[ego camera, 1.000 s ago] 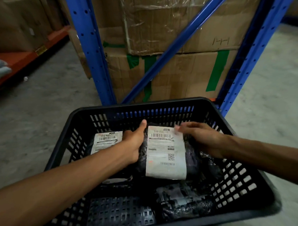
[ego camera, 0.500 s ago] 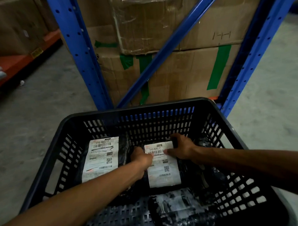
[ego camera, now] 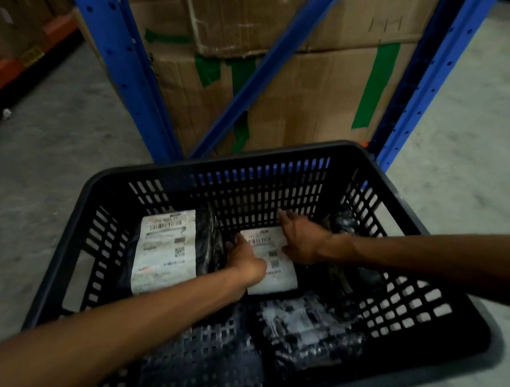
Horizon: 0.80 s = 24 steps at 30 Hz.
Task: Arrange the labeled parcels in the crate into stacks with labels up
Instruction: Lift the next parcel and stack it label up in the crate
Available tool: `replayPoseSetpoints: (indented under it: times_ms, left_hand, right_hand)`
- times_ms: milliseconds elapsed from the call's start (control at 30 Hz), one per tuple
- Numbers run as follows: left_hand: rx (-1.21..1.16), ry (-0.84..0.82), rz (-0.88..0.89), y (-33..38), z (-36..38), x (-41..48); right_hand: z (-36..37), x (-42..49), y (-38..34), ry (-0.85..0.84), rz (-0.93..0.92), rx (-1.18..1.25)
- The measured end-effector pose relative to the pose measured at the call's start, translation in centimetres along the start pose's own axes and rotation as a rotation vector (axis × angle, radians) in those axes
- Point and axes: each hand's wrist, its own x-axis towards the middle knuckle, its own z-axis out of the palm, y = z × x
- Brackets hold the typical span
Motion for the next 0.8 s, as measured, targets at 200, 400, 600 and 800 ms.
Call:
replayPoseSetpoints:
  times_ms: [200,400,600,800]
  left_hand:
    - [0.667,-0.354,0.409,-3.4,-2.3,-7.5]
    - [0.753,-0.568,0.45,-4.2,0.5,-9.4]
    - [0.669,-0.557,0.443,-5.6,0.5,-9.3]
    - [0.314,-0.63,0.417,-5.5,-1.9,-9.0]
  right_hand:
    - [-3.3,-9.4,0.8,-0.1,-0.448,-0.151]
    - [-1.1,-13.7,1.6,-0.457,-0.49,-0.237]
    - [0.2,-13.0,2.1,-0.437,-0.495,-0.133]
    - [-2.0,-12.3,3.4,-0.333,-0.434,0.043]
